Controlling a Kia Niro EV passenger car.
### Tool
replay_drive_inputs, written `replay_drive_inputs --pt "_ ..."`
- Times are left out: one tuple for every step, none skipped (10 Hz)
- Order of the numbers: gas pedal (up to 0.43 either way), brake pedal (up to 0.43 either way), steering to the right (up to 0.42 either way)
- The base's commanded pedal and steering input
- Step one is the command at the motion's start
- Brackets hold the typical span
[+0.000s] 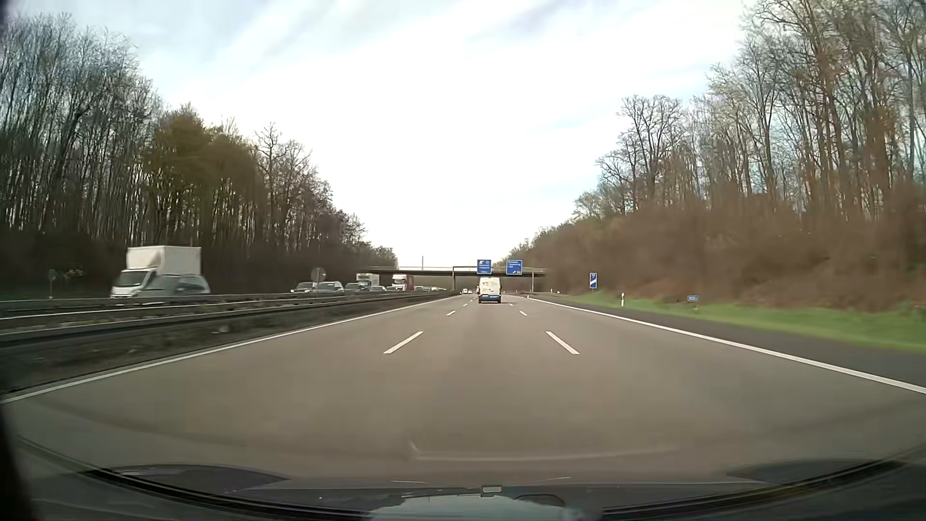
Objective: Follow the waypoints while adhering to traffic rules and regulations
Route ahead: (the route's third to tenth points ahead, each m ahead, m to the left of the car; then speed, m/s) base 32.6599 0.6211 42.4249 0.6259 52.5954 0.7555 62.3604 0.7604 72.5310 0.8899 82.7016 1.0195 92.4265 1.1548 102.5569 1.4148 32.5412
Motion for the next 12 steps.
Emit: replay_drive_inputs --pt "0.118 0.000 -0.001" --pt "0.118 0.000 -0.001" --pt "0.118 0.000 -0.001" --pt "0.118 0.000 -0.001" --pt "0.118 0.000 -0.001" --pt "0.118 0.000 -0.001" --pt "0.118 0.000 -0.001" --pt "0.118 0.000 -0.001" --pt "0.118 0.000 -0.001" --pt "0.118 0.000 -0.001" --pt "0.118 0.000 -0.001" --pt "0.118 0.000 -0.001"
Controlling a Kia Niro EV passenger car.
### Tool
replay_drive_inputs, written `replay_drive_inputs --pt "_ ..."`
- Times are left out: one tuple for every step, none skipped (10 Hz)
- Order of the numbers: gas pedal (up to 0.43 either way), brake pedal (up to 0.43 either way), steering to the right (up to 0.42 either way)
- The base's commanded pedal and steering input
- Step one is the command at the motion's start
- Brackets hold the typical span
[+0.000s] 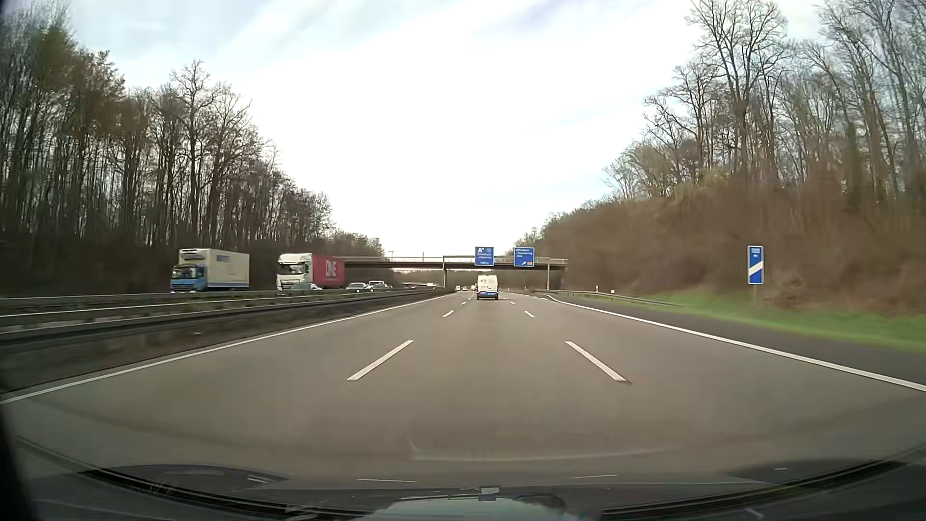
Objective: Follow the waypoints while adhering to traffic rules and regulations
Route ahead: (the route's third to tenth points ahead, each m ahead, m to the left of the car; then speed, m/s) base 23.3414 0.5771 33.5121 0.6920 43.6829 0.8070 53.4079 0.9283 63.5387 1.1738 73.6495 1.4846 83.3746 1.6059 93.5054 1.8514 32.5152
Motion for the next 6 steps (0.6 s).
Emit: replay_drive_inputs --pt "0.118 0.000 0.000" --pt "0.118 0.000 0.000" --pt "0.118 0.000 0.000" --pt "0.118 0.000 0.000" --pt "0.118 0.000 -0.001" --pt "0.118 0.000 -0.001"
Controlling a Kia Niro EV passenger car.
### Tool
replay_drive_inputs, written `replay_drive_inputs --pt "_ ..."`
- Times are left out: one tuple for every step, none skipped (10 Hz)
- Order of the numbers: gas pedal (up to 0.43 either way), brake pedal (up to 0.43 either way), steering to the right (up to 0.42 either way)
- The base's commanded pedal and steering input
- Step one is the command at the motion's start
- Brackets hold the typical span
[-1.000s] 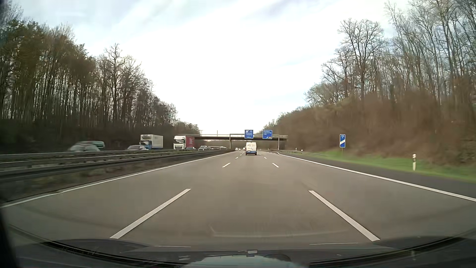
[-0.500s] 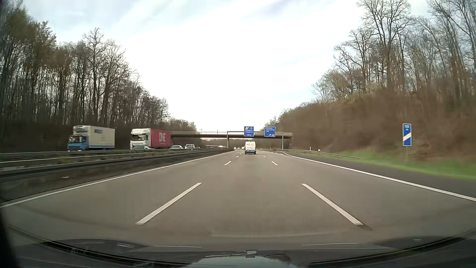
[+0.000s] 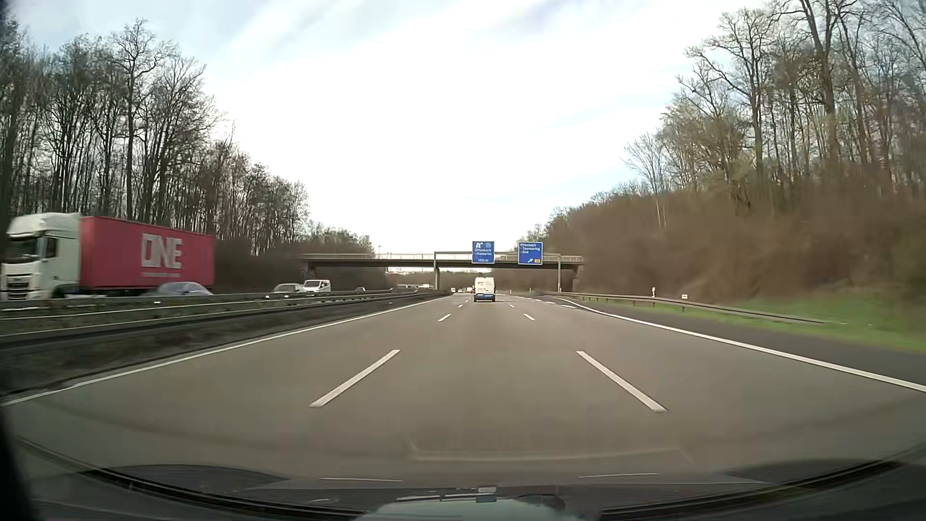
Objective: Follow the waypoints while adhering to traffic rules and regulations
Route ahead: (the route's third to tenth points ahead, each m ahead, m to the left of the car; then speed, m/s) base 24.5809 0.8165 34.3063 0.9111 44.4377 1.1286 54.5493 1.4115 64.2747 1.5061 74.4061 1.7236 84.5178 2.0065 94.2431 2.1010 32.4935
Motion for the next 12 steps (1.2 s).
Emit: replay_drive_inputs --pt "0.118 0.000 -0.001" --pt "0.118 0.000 -0.001" --pt "0.118 0.000 -0.002" --pt "0.118 0.000 -0.002" --pt "0.118 0.000 -0.002" --pt "0.118 0.000 -0.002" --pt "0.118 0.000 -0.003" --pt "0.118 0.000 -0.003" --pt "0.118 0.000 -0.003" --pt "0.118 0.000 -0.003" --pt "0.118 0.000 -0.003" --pt "0.118 0.000 -0.003"
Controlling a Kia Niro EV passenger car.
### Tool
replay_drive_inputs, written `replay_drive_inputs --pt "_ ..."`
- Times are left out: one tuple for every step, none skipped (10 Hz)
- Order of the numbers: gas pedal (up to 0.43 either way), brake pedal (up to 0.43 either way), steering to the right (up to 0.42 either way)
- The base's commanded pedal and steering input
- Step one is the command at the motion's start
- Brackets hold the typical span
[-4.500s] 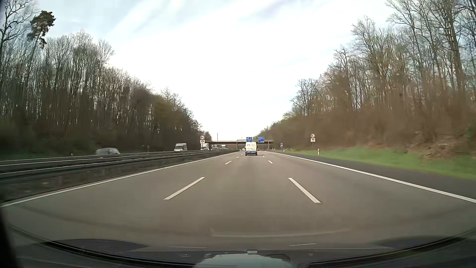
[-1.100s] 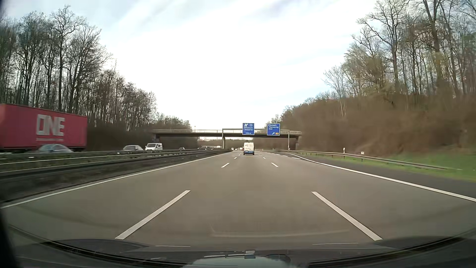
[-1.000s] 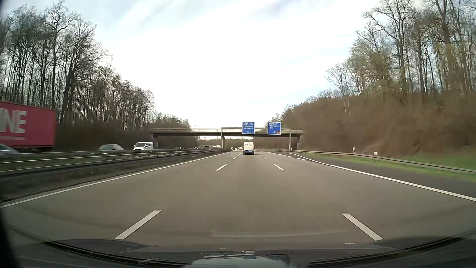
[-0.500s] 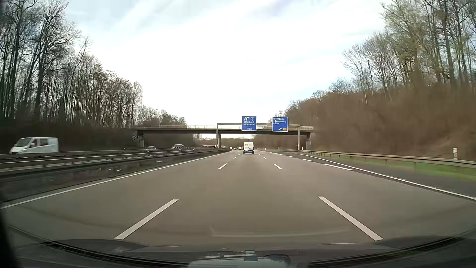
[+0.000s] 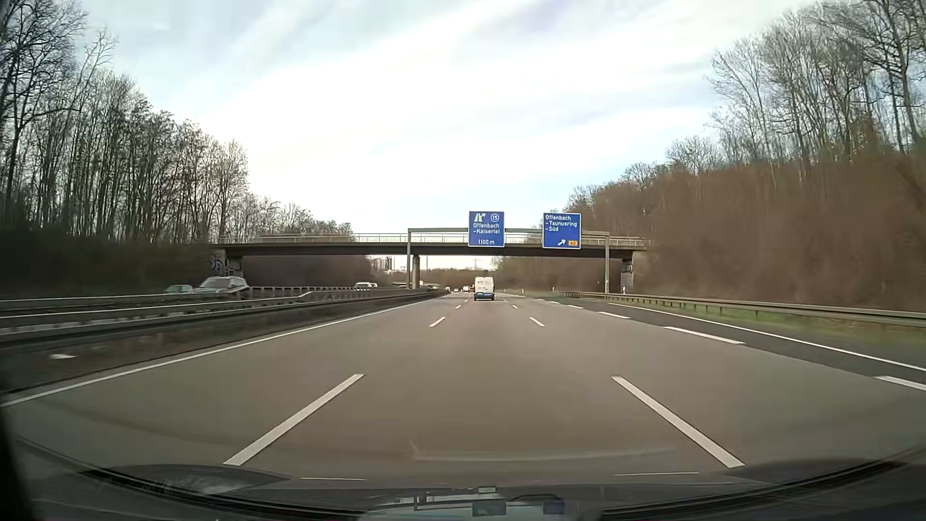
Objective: Follow the waypoints while adhering to traffic rules and regulations
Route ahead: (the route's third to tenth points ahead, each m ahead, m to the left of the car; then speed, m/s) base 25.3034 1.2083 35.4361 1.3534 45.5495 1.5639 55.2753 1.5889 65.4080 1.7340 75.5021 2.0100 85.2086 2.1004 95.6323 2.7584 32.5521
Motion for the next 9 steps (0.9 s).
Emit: replay_drive_inputs --pt "0.118 0.000 -0.003" --pt "0.118 0.000 -0.003" --pt "0.118 0.000 -0.003" --pt "0.118 0.000 -0.003" --pt "0.118 0.000 -0.003" --pt "0.118 0.000 -0.003" --pt "0.118 0.000 -0.003" --pt "0.118 0.000 -0.003" --pt "0.118 0.000 -0.003"
